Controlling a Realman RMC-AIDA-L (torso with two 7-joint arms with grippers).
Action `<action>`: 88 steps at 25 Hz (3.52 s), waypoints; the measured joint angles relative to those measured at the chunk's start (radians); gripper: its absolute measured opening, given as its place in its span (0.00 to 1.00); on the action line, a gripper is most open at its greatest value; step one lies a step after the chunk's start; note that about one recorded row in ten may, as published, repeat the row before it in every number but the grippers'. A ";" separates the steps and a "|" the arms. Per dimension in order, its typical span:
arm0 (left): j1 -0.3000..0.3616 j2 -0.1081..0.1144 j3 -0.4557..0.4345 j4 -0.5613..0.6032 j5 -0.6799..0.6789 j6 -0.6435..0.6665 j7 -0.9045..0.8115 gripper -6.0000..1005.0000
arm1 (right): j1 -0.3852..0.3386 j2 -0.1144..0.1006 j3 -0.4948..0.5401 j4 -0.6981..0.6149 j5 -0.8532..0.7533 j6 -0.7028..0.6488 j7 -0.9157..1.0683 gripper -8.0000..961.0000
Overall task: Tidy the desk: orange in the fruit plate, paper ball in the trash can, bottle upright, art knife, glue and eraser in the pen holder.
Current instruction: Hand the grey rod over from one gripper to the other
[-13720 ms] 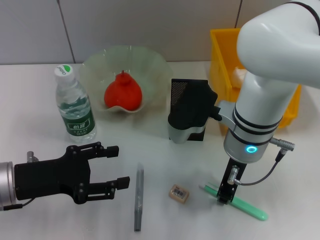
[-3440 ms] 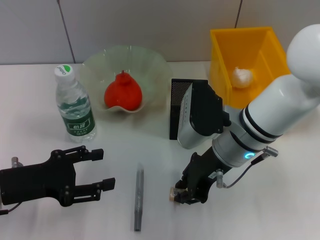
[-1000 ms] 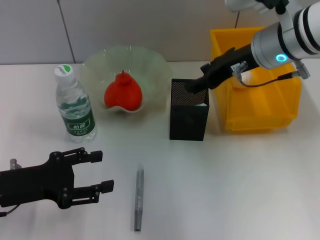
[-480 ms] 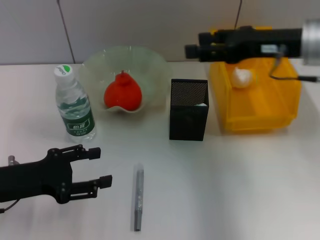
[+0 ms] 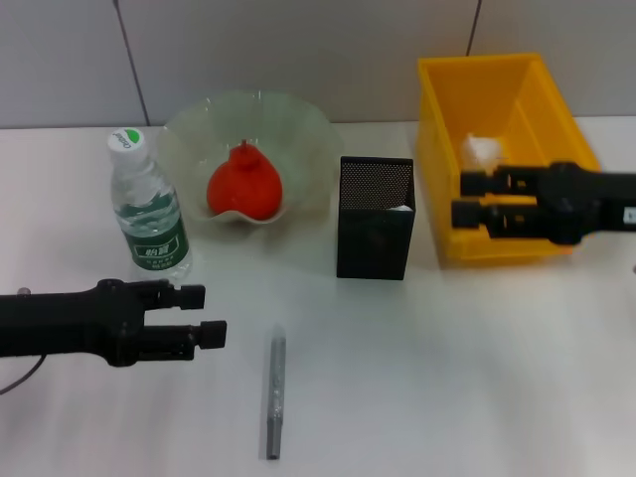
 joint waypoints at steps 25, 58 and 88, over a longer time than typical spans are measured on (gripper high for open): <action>-0.323 -0.020 0.146 0.306 0.379 0.141 -1.040 0.73 | -0.050 -0.012 0.014 -0.002 -0.194 0.061 -0.094 0.73; -0.462 -0.062 0.464 0.398 0.399 0.027 0.215 0.73 | -0.032 -0.052 0.090 0.006 -0.197 0.066 0.117 0.73; -0.501 -0.028 0.951 0.300 0.428 -0.199 0.812 0.72 | 0.018 -0.070 0.114 0.058 -0.196 0.033 0.158 0.73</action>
